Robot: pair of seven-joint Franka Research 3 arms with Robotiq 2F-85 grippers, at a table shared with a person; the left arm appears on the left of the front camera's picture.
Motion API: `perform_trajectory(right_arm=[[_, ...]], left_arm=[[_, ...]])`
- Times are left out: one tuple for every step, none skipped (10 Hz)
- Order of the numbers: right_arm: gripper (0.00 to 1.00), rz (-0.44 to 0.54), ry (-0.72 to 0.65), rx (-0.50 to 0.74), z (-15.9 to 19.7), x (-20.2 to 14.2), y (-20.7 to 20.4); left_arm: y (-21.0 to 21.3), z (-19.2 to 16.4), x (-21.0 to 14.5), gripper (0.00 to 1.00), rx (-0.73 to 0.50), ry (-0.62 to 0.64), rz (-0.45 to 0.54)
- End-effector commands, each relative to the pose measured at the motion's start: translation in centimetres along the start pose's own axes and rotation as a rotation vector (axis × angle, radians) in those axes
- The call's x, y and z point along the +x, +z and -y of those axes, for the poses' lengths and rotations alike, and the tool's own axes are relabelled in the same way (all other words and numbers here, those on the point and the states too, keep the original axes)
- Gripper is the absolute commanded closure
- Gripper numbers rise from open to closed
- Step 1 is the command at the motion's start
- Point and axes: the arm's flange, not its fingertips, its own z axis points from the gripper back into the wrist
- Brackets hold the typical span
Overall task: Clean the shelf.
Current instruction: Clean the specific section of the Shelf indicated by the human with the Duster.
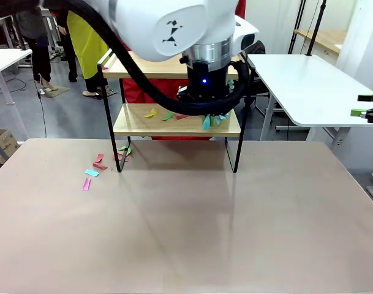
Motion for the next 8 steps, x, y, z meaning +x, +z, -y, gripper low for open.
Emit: perform_trajectory(right_arm=[[0.0, -0.018, -0.013, -0.003, 0.0, 0.6, -0.1], [0.0, -0.018, -0.013, -0.003, 0.0, 0.6, -0.1], [0.0, -0.018, -0.013, -0.003, 0.0, 0.6, -0.1], [0.0, -0.018, -0.013, -0.003, 0.0, 0.6, -0.1], [0.0, -0.018, -0.013, -0.003, 0.0, 0.6, -0.1], [0.0, -0.018, -0.013, -0.003, 0.0, 0.6, -0.1], [0.0, -0.018, -0.013, -0.003, 0.0, 0.6, -0.1], [0.0, -0.018, -0.013, -0.003, 0.0, 0.6, -0.1]], left_arm=[[-0.3, 1.1, 1.4, 0.87, 0.016, 0.028, -0.009], [-0.8, 1.1, 1.2, 0.87, 0.02, 0.04, -0.028], [-1.2, 1.0, 0.9, 0.87, 0.021, 0.057, -0.051], [-1.6, 1.2, 0.4, 0.87, 0.022, 0.053, -0.073], [-2.1, 1.5, -0.2, 0.87, 0.025, 0.04, -0.091], [-2.3, 1.7, -0.4, 0.87, 0.012, 0.041, -0.101], [-2.3, 1.2, 0.4, 0.87, 0.021, 0.022, -0.071], [-2.3, 1.2, 0.4, 0.87, 0.021, 0.022, -0.071]])
